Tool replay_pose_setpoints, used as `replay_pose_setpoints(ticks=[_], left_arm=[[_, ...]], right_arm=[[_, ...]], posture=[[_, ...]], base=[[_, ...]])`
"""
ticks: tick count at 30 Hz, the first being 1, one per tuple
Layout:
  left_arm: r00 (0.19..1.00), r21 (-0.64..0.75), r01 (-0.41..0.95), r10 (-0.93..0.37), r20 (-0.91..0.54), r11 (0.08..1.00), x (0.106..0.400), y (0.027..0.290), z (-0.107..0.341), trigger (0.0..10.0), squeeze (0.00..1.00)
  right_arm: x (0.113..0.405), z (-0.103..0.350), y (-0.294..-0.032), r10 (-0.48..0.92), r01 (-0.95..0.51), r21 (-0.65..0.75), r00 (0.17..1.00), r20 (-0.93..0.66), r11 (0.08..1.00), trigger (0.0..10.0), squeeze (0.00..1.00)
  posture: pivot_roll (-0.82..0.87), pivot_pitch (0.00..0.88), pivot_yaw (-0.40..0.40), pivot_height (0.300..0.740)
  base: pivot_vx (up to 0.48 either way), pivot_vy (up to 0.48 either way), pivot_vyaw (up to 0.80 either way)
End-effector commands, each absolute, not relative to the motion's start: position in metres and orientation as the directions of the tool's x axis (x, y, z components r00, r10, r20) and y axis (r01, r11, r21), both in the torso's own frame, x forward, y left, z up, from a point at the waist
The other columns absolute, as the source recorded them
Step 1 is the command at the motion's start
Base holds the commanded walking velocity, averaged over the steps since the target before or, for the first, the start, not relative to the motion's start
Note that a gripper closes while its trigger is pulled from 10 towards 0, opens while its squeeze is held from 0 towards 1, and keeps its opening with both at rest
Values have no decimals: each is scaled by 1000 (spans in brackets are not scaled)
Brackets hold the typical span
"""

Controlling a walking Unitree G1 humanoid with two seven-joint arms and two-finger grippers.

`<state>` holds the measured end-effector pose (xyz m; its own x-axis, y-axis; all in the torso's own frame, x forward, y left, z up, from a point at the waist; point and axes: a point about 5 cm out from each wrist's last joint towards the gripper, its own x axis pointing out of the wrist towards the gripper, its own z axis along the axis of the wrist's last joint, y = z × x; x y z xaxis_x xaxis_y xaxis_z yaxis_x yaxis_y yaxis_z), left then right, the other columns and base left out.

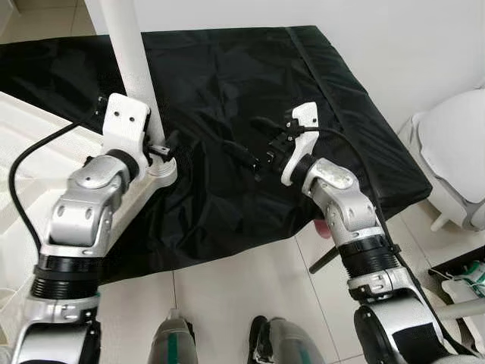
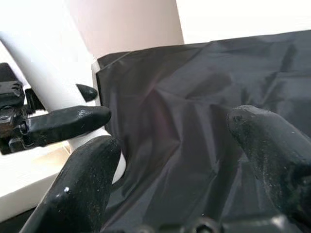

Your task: Building children table

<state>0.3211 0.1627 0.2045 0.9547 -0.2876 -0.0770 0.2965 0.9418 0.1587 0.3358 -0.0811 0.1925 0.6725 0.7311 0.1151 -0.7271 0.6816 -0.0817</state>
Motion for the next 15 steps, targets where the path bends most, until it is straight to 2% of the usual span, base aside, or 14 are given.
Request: replay_pose_setpoints(ticks=[1,15], left_arm=[[963,158,268,-261,-68,950,325,159,202,0,0],[936,126,348,-352,9,929,350,108,216,0,0]], right_arm=[[333,190,-81,724,-722,-63,680,112,689,10000,0],[332,188,-87,657,-661,-17,742,131,750,10000,0]], posture=[[23,102,-5,740],[-4,105,17,740]], base=[[0,0,0],[0,0,0]])
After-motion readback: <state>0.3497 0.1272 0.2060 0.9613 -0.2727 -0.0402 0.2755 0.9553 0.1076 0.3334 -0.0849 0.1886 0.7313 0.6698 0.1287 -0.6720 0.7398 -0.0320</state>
